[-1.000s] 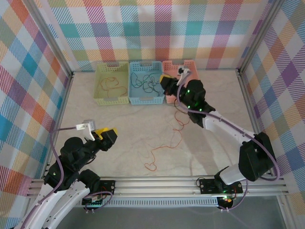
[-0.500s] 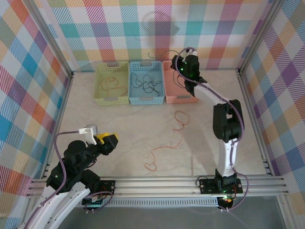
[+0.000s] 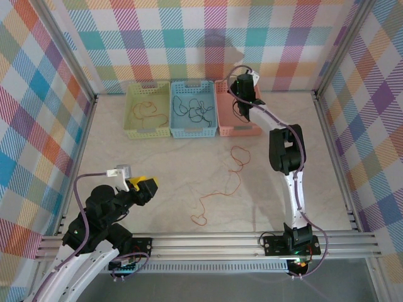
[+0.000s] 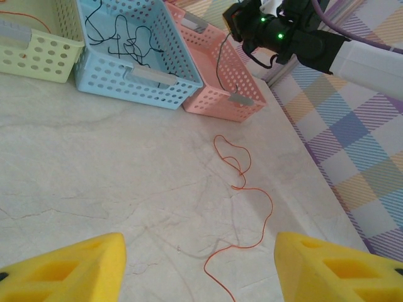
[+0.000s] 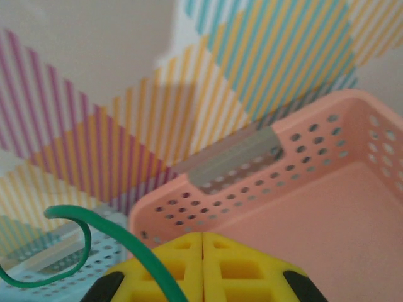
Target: Untangle the cables
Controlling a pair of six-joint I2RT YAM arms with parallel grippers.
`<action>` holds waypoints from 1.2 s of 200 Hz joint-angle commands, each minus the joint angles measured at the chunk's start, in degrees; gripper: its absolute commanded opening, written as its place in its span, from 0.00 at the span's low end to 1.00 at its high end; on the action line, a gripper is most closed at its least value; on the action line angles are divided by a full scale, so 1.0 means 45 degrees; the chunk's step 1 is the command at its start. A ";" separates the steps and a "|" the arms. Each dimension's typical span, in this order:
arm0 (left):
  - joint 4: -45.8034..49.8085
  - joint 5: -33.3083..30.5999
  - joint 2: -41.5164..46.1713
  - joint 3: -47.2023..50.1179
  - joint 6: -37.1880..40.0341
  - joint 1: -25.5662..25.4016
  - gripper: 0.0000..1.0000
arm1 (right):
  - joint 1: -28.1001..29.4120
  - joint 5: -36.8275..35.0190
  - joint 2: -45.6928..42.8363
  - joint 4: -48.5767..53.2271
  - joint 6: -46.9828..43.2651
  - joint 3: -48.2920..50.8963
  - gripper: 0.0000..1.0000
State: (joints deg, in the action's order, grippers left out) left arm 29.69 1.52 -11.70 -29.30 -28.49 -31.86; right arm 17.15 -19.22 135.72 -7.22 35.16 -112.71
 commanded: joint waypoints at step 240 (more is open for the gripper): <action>-0.1784 0.1018 -0.1768 0.0266 -0.0500 0.0048 0.66 | 0.0979 0.2511 -0.9987 -0.0665 -0.1896 0.8968 0.55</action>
State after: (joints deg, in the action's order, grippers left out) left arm 25.39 3.66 -16.88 -28.27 -29.19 -31.86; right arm 18.37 -10.28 98.59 -7.27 29.19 -80.62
